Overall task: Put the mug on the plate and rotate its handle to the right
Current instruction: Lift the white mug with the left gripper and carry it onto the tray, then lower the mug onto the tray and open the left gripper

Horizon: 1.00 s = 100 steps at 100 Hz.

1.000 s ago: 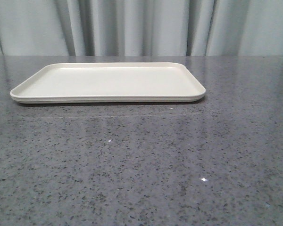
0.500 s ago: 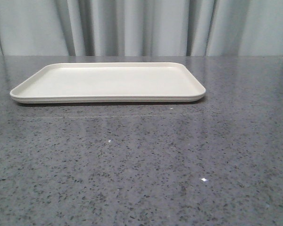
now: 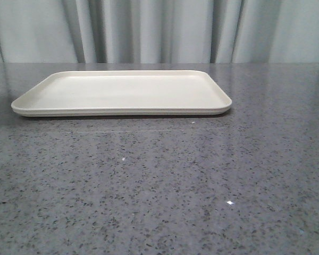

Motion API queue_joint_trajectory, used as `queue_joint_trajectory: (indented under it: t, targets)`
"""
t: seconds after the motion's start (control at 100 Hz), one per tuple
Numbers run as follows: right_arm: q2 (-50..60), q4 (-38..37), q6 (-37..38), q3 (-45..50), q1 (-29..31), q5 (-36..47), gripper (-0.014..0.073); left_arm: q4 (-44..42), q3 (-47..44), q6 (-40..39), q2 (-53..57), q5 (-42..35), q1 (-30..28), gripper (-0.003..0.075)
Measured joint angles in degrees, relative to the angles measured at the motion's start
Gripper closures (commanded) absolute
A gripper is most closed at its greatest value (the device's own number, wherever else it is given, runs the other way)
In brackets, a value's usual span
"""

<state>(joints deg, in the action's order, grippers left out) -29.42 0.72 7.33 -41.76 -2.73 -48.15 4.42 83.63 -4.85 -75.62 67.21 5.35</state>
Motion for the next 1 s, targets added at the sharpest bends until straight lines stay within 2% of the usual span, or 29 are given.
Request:
queue_joint_trajectory:
  t: [0.28, 0.7, 1.0]
  targets:
    - [0.0, 0.0, 0.0, 0.0, 0.0, 0.33, 0.0071, 15.18, 6.0, 5.77, -11.58, -3.61, 0.97, 0.074]
    - [0.0, 0.0, 0.0, 0.0, 0.0, 0.78, 0.0071, 17.19, 16.61, 6.66, -27.24, -5.36, 10.38, 0.074]
    - [0.0, 0.0, 0.0, 0.0, 0.0, 0.78, 0.0071, 19.38, 19.48, 6.77, -32.14, -5.38, 12.49, 0.074]
